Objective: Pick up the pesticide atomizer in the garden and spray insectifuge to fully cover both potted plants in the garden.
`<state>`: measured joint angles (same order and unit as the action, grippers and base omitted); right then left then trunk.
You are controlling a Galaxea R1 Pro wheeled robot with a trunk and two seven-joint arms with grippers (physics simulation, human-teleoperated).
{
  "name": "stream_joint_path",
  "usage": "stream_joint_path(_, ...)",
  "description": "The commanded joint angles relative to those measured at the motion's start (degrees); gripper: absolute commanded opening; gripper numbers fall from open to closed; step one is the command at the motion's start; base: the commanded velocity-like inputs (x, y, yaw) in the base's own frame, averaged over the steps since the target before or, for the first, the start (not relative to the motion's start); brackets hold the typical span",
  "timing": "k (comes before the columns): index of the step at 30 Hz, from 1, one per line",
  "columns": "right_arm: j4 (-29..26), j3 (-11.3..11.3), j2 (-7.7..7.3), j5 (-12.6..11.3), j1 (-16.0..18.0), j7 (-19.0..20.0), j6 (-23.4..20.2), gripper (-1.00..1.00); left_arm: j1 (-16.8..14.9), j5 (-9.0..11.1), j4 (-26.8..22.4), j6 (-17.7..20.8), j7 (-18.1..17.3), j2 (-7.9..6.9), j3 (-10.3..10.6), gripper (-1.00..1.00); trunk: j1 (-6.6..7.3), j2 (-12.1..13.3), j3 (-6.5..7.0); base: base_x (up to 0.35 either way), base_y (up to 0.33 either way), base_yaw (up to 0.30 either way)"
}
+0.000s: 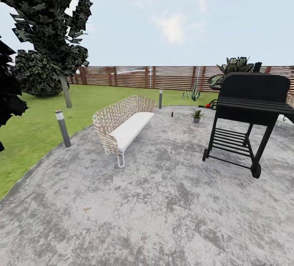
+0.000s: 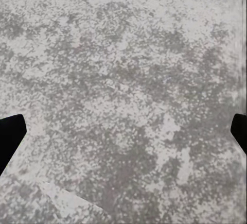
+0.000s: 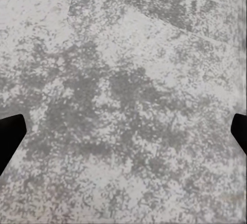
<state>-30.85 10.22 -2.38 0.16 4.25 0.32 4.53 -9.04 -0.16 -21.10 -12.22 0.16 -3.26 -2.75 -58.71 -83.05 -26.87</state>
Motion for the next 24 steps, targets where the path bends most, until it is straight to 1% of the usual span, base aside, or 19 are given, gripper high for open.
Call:
stream_joint_path(1,0.1,0.1,0.01,0.0,0.1,0.0,0.2,1.00,0.0,0.0,0.0,-0.2,0.0,0.01,-0.2,1.00,-0.02,0.0,-0.06,0.186,-0.239,-0.300)
stream_joint_path(7,0.1,0.1,0.01,0.0,0.1,0.0,0.2,1.00,0.0,0.3,0.0,-0.2,0.0,0.01,-0.3,1.00,-0.02,0.0,-0.06,0.169,-0.207,-0.300)
stream_joint_path(16,0.1,0.1,0.01,0.0,0.1,0.0,0.2,1.00,0.0,0.0,0.0,-0.2,0.0,0.40,-0.2,1.00,-0.02,0.0,-0.06,0.018,-0.018,-0.300)
stream_joint_path(18,0.1,0.1,0.01,0.0,0.1,0.0,0.2,1.00,0.0,0.6,0.0,-0.2,0.0,0.18,-0.5,1.00,-0.02,0.0,-0.06,0.001,-0.001,-0.300)
stream_joint_path(24,0.1,0.1,0.01,0.0,0.1,0.0,0.2,1.00,0.0,0.8,0.0,-0.2,0.0,-0.05,-0.7,1.00,-1.33,-2.4,-1.13,0.000,0.000,-0.300)
